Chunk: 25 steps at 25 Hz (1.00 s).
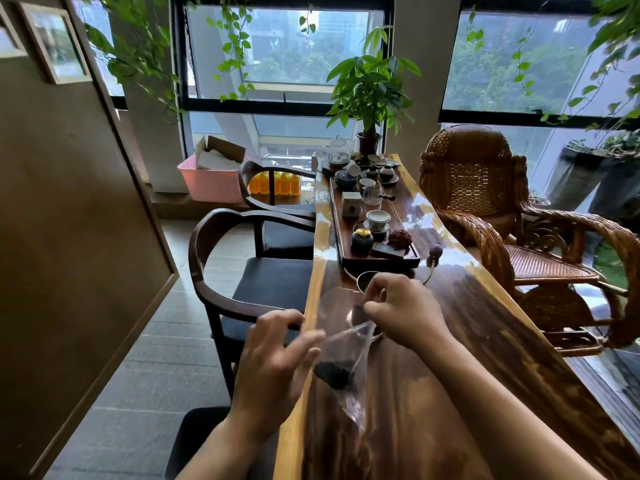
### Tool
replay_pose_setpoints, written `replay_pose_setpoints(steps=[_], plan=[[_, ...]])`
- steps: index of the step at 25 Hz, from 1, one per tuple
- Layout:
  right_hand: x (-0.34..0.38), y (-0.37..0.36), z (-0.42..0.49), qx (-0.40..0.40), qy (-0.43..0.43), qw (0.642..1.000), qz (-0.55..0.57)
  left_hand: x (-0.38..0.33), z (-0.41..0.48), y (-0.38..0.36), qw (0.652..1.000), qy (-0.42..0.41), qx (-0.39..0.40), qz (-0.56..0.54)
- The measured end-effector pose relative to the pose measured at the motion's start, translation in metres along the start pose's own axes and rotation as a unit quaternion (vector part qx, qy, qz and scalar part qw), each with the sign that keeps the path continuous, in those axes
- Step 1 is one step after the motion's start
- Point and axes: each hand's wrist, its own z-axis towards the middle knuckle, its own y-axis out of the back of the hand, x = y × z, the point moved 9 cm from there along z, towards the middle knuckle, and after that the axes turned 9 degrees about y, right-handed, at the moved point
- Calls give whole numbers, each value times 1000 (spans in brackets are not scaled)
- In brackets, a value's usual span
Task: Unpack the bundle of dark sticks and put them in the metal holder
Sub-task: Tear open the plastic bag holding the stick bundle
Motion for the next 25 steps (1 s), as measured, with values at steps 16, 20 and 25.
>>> replay_pose_setpoints(steps=[16, 20, 25], plan=[[84, 47, 24, -78, 31, 994, 77, 22, -27, -119, 651, 479, -43, -587], [77, 43, 18, -10, 48, 979, 200, 43, -11, -106, 612, 504, -82, -604], [-16, 27, 0, -54, -62, 990, 111, 48, -3, -109, 449, 529, 39, -719]])
